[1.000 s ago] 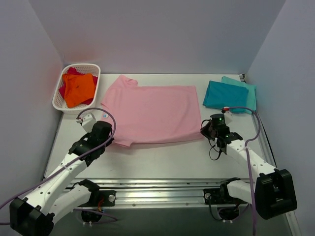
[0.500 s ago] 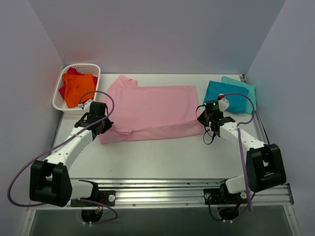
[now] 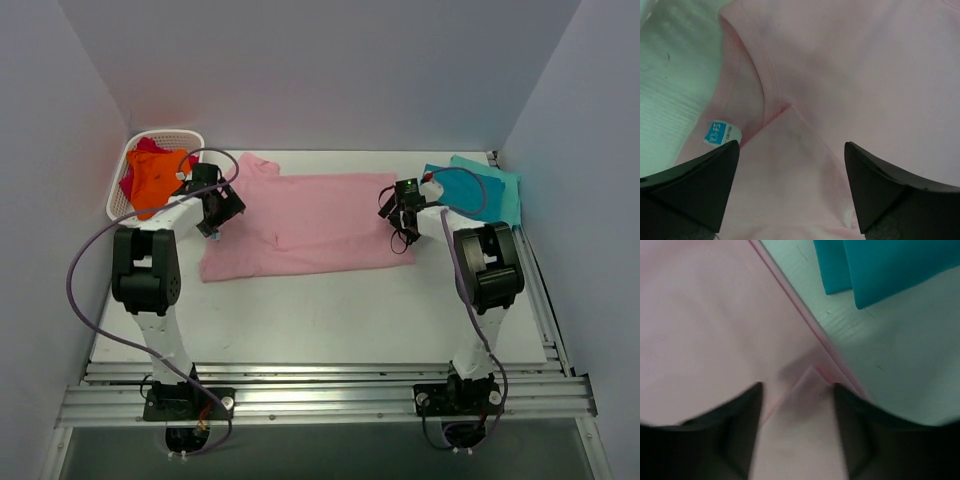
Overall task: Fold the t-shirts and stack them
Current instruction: Fold the flattened tshirt in 1/3 of the way
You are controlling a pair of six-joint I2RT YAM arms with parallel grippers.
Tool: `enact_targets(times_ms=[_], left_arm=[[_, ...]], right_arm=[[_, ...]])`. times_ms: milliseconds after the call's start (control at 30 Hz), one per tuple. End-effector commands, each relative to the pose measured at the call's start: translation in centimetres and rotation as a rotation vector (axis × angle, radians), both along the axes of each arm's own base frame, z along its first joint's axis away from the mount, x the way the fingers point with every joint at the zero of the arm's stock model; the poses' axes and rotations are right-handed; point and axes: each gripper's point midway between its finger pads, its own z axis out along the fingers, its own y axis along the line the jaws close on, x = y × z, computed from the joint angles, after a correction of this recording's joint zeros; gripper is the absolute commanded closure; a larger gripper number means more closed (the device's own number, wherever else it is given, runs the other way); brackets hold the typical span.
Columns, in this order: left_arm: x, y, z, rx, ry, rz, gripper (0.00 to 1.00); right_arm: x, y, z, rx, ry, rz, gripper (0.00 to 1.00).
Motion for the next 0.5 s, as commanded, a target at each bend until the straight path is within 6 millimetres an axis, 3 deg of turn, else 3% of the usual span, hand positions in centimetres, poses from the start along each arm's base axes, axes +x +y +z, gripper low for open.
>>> enact_targets(times_ms=[0, 33, 67, 133, 267, 333, 400, 433, 467], left_arm=[[2.9, 0.8, 1.5, -0.008, -0.025, -0.025, 0.03], [3.1, 0.9, 1.8, -0.017, -0.034, -0.023, 0.03], [3.5, 1.4, 2.4, -0.026, -0.051, -0.016, 0.02], [4.1, 1.6, 4.6, -0.026, -0.100, -0.023, 0.06], [3.9, 3.4, 8.0, 0.029, -0.135, -0.001, 0.06], [3.4, 3.9, 10.3, 0.052, -0.185, 0.012, 0.06], [2.0, 4.3, 10.0, 0.065, -0.178, 0.024, 0.06], [1.4, 4.2, 11.6, 0.063, -0.221, 0.024, 0.06], [0.8, 4.0, 11.6, 0.060, -0.225, 0.022, 0.06]], right_arm=[[1.8, -1.5, 1.8, -0.057, -0.025, -0.062, 0.15], [2.1, -1.9, 2.4, -0.077, -0.038, -0.079, 0.04], [2.9, -2.0, 3.7, -0.079, -0.072, -0.092, 0.01], [2.8, -2.4, 5.1, -0.098, -0.074, -0.104, 0.00], [3.3, -3.0, 10.1, -0.107, -0.175, -0.137, 0.00], [3.2, -2.7, 11.5, -0.106, -0.206, -0.135, 0.00], [2.5, -2.4, 12.6, -0.108, -0.222, -0.127, 0.00], [2.1, -2.1, 12.9, -0.104, -0.228, -0.119, 0.00], [1.7, -1.9, 12.8, -0.098, -0.228, -0.115, 0.00]])
